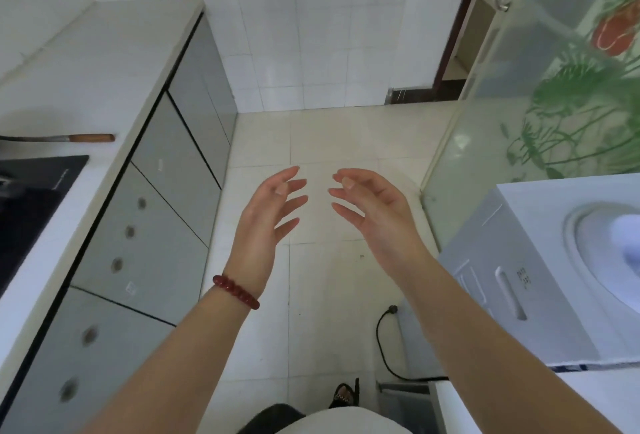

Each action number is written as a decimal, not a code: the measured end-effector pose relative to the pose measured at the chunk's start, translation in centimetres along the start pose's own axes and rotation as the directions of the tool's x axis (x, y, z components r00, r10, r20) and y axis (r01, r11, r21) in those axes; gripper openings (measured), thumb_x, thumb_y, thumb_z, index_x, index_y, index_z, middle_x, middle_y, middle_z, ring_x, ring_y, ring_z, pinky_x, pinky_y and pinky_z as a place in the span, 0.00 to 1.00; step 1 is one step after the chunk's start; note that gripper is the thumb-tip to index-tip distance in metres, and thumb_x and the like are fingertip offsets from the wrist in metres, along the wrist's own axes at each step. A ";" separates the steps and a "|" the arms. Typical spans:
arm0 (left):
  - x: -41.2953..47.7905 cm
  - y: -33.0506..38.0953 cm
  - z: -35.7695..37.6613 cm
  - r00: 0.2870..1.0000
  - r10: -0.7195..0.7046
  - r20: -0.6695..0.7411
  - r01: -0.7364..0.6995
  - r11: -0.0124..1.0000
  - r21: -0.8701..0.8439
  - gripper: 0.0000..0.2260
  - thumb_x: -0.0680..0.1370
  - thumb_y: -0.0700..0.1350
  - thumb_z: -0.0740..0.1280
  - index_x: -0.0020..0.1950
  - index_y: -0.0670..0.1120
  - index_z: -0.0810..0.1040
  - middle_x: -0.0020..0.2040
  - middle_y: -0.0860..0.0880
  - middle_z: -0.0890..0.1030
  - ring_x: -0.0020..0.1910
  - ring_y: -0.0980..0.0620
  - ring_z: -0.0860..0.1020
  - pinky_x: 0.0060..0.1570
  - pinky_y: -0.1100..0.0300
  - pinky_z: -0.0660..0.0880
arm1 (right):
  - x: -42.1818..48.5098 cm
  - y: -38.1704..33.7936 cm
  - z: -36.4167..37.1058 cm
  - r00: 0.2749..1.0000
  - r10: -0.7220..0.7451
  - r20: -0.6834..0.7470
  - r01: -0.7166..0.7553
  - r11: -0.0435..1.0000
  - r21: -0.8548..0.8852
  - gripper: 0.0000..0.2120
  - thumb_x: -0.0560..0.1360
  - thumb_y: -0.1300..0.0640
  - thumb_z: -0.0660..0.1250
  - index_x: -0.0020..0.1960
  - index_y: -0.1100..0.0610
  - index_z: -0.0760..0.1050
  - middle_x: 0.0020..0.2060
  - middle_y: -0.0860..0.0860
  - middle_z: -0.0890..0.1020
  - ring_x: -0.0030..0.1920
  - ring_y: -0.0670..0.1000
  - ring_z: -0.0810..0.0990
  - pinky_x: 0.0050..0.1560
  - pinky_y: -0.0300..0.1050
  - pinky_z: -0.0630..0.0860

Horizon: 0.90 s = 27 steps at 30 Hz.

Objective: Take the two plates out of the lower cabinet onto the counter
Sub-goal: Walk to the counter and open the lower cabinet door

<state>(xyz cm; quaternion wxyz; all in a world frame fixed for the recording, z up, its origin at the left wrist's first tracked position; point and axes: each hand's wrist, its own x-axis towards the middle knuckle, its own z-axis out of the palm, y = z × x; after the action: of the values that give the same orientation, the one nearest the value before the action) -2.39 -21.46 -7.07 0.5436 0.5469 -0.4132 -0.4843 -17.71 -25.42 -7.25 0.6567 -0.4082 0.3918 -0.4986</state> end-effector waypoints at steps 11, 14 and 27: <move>12.2 -1.1 1.7 0.996 -0.055 0.068 0.055 0.998 0.012 0.14 0.73 0.58 0.60 0.56 0.59 0.78 0.56 0.55 0.81 0.56 0.55 0.79 0.60 0.49 0.73 | 11.2 1.2 -0.9 0.998 0.027 -0.055 -0.027 1.000 0.003 0.05 0.72 0.57 0.69 0.46 0.51 0.82 0.48 0.49 0.84 0.51 0.51 0.83 0.51 0.44 0.78; 17.1 -1.0 1.9 0.992 -0.049 0.112 0.050 0.999 0.001 0.14 0.73 0.57 0.60 0.56 0.58 0.78 0.57 0.53 0.81 0.57 0.54 0.79 0.61 0.48 0.72 | 15.9 1.1 -0.5 0.997 0.008 -0.070 -0.007 1.000 0.003 0.06 0.71 0.55 0.70 0.47 0.51 0.82 0.48 0.50 0.84 0.50 0.51 0.83 0.51 0.44 0.78; 37.9 0.7 3.5 0.975 -0.072 0.210 0.098 0.988 -0.115 0.14 0.73 0.57 0.60 0.54 0.56 0.79 0.55 0.53 0.82 0.56 0.52 0.80 0.58 0.51 0.74 | 33.6 -1.6 -1.1 0.973 -0.024 -0.232 0.028 1.000 0.012 0.06 0.72 0.58 0.69 0.48 0.53 0.81 0.48 0.50 0.84 0.51 0.52 0.83 0.51 0.45 0.79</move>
<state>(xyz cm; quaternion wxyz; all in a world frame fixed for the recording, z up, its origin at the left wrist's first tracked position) 1.37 -59.27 -9.23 0.5098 0.4762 -0.4122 -0.5861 -12.65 -58.60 -9.72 0.6030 -0.3476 0.4564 -0.5543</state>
